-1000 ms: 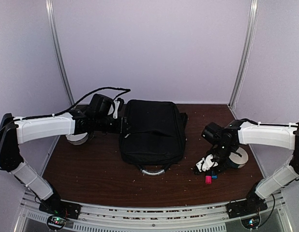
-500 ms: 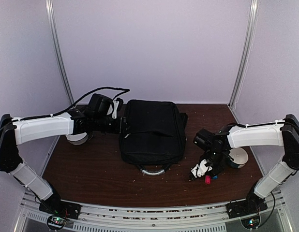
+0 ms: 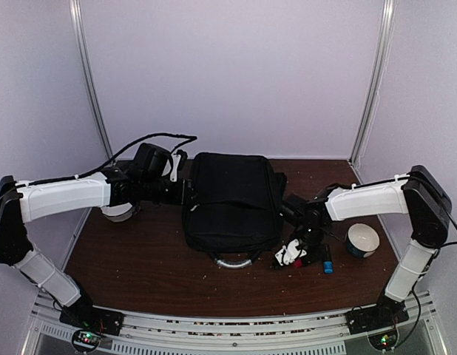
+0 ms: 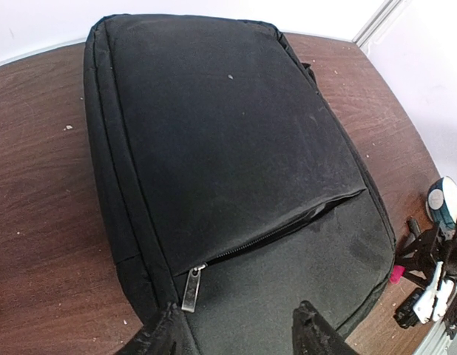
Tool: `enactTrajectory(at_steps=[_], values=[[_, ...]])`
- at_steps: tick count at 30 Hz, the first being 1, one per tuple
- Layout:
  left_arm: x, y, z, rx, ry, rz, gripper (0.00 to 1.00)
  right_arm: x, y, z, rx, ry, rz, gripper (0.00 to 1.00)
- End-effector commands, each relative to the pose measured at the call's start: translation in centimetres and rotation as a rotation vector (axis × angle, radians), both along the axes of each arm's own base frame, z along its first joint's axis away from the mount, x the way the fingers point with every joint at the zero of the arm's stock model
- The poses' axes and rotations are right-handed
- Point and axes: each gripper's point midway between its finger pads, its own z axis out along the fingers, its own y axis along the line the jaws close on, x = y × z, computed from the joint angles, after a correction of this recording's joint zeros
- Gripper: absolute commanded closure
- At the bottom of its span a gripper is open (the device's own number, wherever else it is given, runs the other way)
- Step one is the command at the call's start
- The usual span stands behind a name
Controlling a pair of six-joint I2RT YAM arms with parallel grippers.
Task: Pack the student bag
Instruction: Move the pen to the center of the board, then pick up the pen from the center of the board.
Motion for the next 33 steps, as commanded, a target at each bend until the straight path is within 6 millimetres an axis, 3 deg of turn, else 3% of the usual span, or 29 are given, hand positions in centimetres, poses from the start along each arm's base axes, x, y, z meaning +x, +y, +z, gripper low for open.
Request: enactTrajectory(at_steps=[1,8,11,13,17,25,33], values=[[0.4,0.3,0.8,-0.013,-0.027,0.009,0.47,1.2,3.7,-0.8,0.093,0.029,-0.147,0.72],[0.5,0.1,0.6,-0.007,-0.025,0.003,0.46,0.6,9.0,0.1,0.212,0.100,-0.288,0.72],[0.6,-0.1,0.8,-0.005,-0.026,-0.006,0.46,1.1,9.5,0.0,0.238,0.064,-0.363,0.65],[0.7,-0.2,1.0,-0.003,-0.033,-0.012,0.46,2.0,8.8,0.1,0.242,0.003,-0.404,0.59],[0.6,-0.1,1.2,-0.001,-0.041,-0.012,0.46,1.6,6.4,0.8,0.213,-0.035,-0.400,0.54],[0.7,-0.3,0.8,0.004,-0.036,-0.022,0.46,1.6,3.2,-0.3,0.142,-0.031,-0.440,0.53],[0.7,-0.1,0.8,0.010,-0.042,-0.015,0.46,1.8,3.1,-1.0,0.124,-0.019,-0.454,0.68]])
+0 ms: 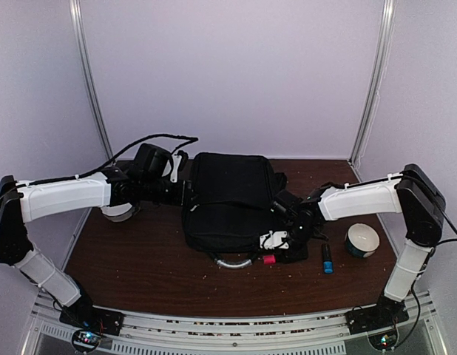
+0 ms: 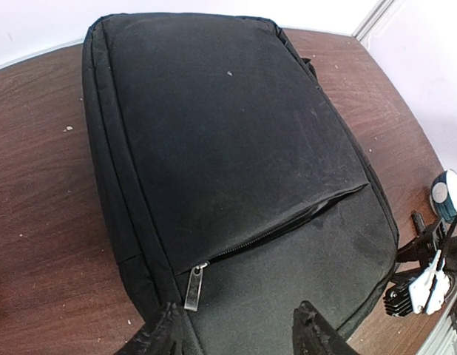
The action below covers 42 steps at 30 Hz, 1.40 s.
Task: Pack the student bag
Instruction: Pick up the pen from the center of the board, then place the pen in the second largest pocket of the bag.
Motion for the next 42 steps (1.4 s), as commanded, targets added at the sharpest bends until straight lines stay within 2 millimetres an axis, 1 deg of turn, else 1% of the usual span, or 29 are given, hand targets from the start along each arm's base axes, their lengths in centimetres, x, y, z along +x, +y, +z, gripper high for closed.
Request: enactTrajectory(at_steps=[1,3,6,9,10,14,16,21,25,29,31,34,39,42], values=[[0.7,0.0,1.0,-0.013,-0.039,0.004,0.46,-0.1,-1.4,-1.2,-0.056,0.013,-0.043,0.70],[0.7,0.2,1.1,-0.017,-0.045,0.011,0.46,-0.2,-1.3,-0.7,-0.039,0.013,-0.058,0.74],[0.6,0.3,1.0,-0.016,-0.045,0.014,0.46,-1.0,-1.5,0.2,-0.010,0.017,-0.066,0.78],[0.7,0.2,1.1,-0.021,-0.048,0.015,0.46,-2.3,-1.9,1.0,0.017,0.039,-0.044,0.78],[0.7,0.1,1.1,-0.020,-0.049,0.013,0.46,-2.7,-2.0,1.6,0.029,0.043,-0.038,0.79],[0.8,0.1,1.4,-0.022,-0.053,0.014,0.46,-4.3,-1.4,4.6,0.111,0.084,0.000,0.79],[0.9,0.1,1.3,-0.022,-0.053,0.015,0.46,-4.2,-0.6,6.2,0.148,0.096,-0.013,0.79],[0.9,-0.1,1.4,-0.030,-0.051,0.015,0.46,-1.9,2.9,9.6,0.235,0.114,-0.118,0.79],[0.8,0.4,1.8,-0.027,-0.061,0.022,0.46,-0.3,5.7,10.9,0.284,0.165,-0.172,0.79],[0.6,1.0,2.0,-0.019,-0.069,0.033,0.46,1.3,8.1,10.9,0.332,0.201,-0.257,0.79],[0.4,1.3,2.0,-0.018,-0.071,0.038,0.46,2.3,8.9,10.6,0.332,0.210,-0.304,0.79],[0.1,1.7,2.0,-0.023,-0.073,0.049,0.46,3.9,9.4,10.3,0.323,0.206,-0.373,0.79],[0.0,2.1,1.8,-0.017,-0.072,0.059,0.46,7.0,9.1,9.9,0.304,0.137,-0.491,0.79],[0.0,2.2,2.0,-0.021,-0.078,0.062,0.46,8.5,8.9,9.5,0.298,0.121,-0.563,0.79]])
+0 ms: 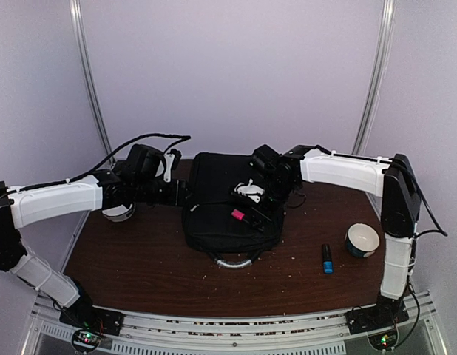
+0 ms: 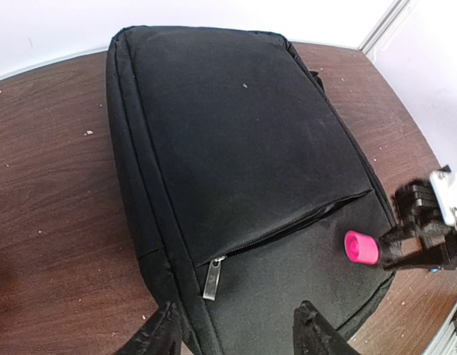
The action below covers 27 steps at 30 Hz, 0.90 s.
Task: Pack the student bag
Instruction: Place the pen in the second largest pocket of the bag.
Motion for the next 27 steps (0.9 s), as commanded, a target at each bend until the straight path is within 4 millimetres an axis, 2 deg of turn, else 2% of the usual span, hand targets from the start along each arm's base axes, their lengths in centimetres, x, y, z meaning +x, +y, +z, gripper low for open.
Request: enactTrajectory(at_steps=[1,10,17,20,24,27], values=[[0.4,0.6,1.0,-0.018,-0.038,0.023,0.46,2.8,-0.6,0.2,-0.026,-0.021,-0.156,0.78],[0.5,0.6,1.0,-0.018,-0.035,0.027,0.46,4.9,-1.4,-1.5,-0.084,-0.017,-0.294,0.74],[0.7,0.3,1.1,-0.021,-0.033,0.026,0.46,6.6,-1.7,-1.1,-0.053,-0.023,-0.438,0.73],[0.9,0.1,1.0,-0.023,-0.028,0.022,0.46,7.0,-0.7,-0.8,-0.005,0.014,-0.461,0.69],[0.9,0.0,1.1,-0.028,-0.027,0.022,0.46,4.6,2.6,0.4,0.145,0.181,-0.351,0.59],[1.0,-0.2,1.0,-0.025,-0.021,0.020,0.46,2.9,3.0,0.6,0.184,0.247,-0.304,0.49]])
